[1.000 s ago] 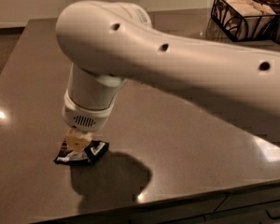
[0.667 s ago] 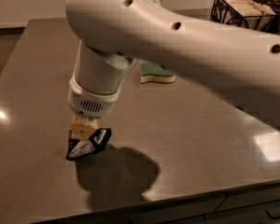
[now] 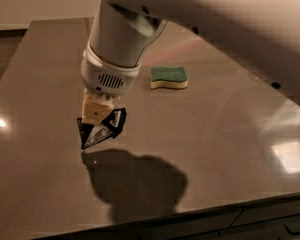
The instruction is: Pick rxbar chocolate
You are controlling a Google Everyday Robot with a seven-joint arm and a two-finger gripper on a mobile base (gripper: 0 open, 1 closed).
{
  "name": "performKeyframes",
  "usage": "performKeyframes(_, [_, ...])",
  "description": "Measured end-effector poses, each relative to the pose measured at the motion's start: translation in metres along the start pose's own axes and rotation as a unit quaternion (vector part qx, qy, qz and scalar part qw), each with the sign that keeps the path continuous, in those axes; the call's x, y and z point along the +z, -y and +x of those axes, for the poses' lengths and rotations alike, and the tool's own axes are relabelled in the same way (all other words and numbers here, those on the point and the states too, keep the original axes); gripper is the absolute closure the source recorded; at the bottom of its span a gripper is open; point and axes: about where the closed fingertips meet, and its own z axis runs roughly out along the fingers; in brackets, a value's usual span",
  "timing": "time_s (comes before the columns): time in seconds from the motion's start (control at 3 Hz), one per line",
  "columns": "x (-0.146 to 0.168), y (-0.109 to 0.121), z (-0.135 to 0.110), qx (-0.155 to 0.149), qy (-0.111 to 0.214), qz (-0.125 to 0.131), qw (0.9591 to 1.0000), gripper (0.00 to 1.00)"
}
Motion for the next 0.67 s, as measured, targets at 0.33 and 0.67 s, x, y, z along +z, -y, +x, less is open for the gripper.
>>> performKeyframes(0.33, [-0.0423, 0.0124, 0.0044, -0.02, 0.02, 0.01, 0.9996, 1.0])
performKeyframes(0.67, [-0.0439, 0.0123, 0.0037, -0.022, 0.021, 0.011, 0.9995, 1.0])
